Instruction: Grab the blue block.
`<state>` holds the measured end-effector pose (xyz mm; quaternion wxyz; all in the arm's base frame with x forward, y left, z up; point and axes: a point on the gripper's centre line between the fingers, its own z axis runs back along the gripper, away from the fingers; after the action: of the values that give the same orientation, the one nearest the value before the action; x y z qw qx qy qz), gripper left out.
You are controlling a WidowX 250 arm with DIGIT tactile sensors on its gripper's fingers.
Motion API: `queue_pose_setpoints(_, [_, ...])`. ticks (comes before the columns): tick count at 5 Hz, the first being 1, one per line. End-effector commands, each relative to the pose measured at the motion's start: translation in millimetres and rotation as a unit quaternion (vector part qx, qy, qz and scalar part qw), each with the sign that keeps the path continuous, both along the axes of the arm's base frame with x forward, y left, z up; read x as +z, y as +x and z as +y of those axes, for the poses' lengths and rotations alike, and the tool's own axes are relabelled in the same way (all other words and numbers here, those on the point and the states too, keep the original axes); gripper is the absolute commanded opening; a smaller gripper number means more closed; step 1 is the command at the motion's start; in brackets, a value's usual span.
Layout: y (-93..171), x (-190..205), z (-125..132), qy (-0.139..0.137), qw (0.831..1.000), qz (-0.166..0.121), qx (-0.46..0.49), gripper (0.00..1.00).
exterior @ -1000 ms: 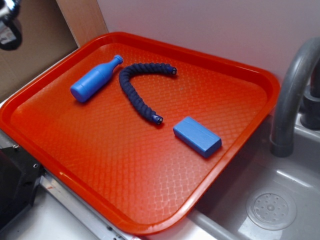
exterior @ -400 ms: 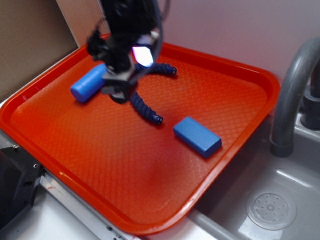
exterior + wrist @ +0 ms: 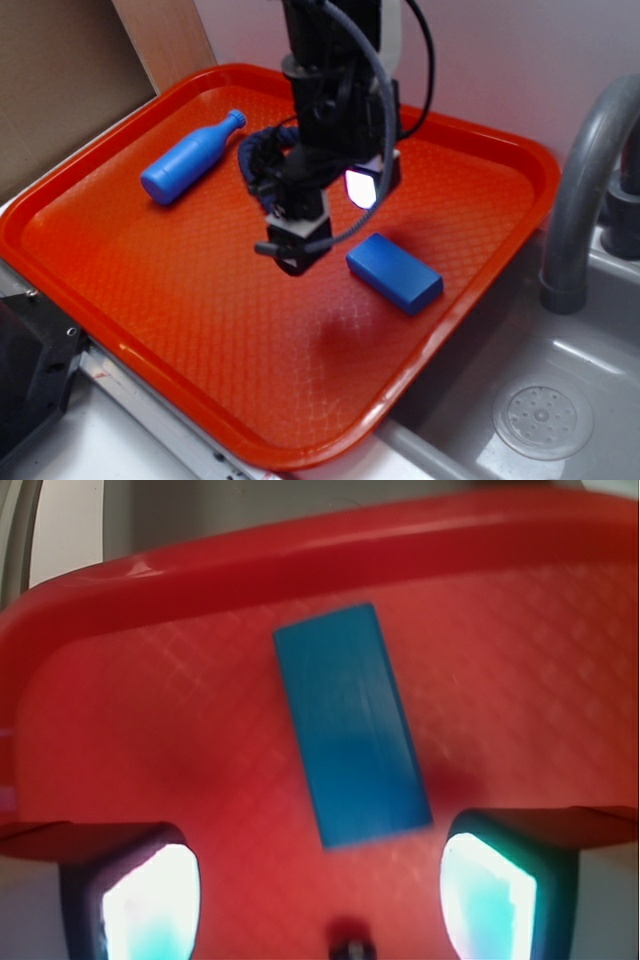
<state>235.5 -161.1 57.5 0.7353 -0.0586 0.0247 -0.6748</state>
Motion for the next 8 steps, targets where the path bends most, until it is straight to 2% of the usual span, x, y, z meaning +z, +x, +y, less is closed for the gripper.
queue_pose_setpoints(1, [-15,-18,-25,0.009,0.999,-0.022,-0.026,1.00])
queue_pose_setpoints(3, [-9,-31,-27,0.021,0.999,-0.022,-0.023,1.00])
queue_pose_setpoints(4, [-15,-36,-31,0.023,0.999,-0.029,-0.024,0.00])
queue_pose_setpoints(6, [-17,-36,-33,0.032,0.999,-0.036,-0.022,0.00])
queue_pose_setpoints(7, [-19,-8,-18,0.040,0.994,-0.096,0.030,0.00])
queue_pose_setpoints(8, [-15,41,24,0.060,0.981,-0.105,0.154,0.00])
